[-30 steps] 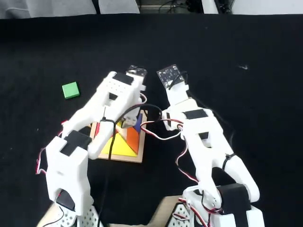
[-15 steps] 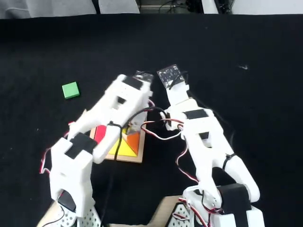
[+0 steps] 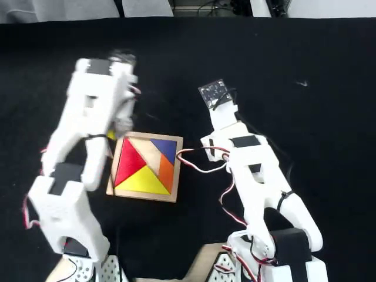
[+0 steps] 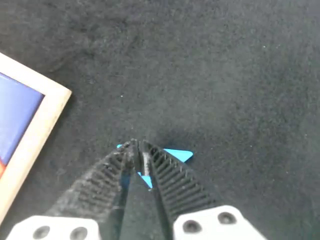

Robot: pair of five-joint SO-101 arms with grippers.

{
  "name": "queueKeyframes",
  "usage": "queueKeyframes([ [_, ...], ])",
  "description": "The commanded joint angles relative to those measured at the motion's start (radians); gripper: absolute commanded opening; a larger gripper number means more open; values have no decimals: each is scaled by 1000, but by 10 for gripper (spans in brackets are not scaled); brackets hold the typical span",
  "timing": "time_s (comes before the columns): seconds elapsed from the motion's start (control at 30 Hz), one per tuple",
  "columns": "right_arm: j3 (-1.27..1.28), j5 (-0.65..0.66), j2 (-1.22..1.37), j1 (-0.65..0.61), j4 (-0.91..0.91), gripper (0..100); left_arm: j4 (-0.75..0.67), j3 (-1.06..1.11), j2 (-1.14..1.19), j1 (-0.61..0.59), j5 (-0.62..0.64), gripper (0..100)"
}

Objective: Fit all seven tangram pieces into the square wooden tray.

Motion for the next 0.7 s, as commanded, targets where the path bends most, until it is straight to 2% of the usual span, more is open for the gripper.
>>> queueKeyframes([
  [0.0,-25,8,-7,9,-9,11,20,-30,-72,-148,-95,111],
  [0.07,-25,8,-4,8,-11,11,-25,35,-57,-188,-44,209],
  [0.13,-25,8,-4,8,-11,11,-94,96,-40,-216,-55,302],
  [0.2,-25,8,-4,8,-11,11,-160,162,-28,-232,-49,351],
  [0.33,-25,8,-2,8,-11,11,-321,315,-34,-266,72,304],
  [0.5,-25,8,-2,8,-11,11,-433,414,-25,-266,175,250],
  [0.67,-25,8,-2,8,-9,11,-531,481,-32,-263,212,245],
])
